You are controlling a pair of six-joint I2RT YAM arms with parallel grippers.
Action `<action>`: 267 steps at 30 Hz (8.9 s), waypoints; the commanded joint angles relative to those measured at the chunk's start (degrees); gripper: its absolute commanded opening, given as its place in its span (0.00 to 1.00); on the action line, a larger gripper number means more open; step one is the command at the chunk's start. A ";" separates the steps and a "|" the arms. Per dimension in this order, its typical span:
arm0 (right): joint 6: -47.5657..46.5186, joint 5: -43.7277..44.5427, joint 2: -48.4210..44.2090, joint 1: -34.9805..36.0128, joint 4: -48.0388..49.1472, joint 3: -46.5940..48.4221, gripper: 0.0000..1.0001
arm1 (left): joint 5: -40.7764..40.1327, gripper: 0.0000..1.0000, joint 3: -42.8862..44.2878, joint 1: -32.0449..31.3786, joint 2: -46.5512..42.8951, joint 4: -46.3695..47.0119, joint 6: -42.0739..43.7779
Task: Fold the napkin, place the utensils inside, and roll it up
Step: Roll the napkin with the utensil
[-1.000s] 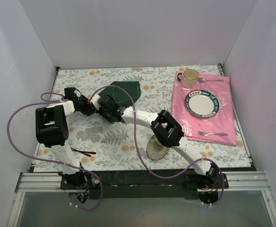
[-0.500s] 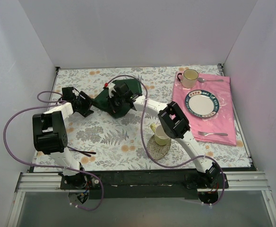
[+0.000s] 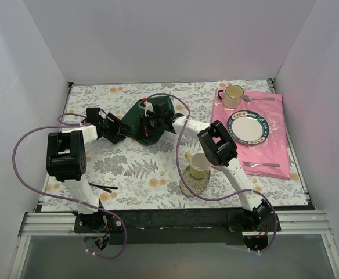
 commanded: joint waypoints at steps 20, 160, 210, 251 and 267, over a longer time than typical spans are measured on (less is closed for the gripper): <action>-16.95 5.42 -2.54 0.91 -13.27 5.50 0.09 | -10.73 0.00 10.28 -2.49 5.11 -12.49 8.14; 13.35 -10.30 -0.61 -6.29 16.17 -13.83 0.01 | -13.79 0.57 19.17 -6.54 5.12 -12.41 6.90; -8.08 -5.56 -2.10 -5.06 -6.14 -2.50 0.01 | -12.40 0.00 21.71 -14.19 11.97 -23.04 1.73; -37.98 26.96 -14.49 6.63 -22.60 -1.87 0.68 | -5.55 0.00 22.59 -14.10 10.39 -28.49 0.94; -38.16 38.13 -14.67 9.00 -13.72 -11.80 0.45 | -4.49 0.00 24.17 -13.57 10.04 -30.69 2.60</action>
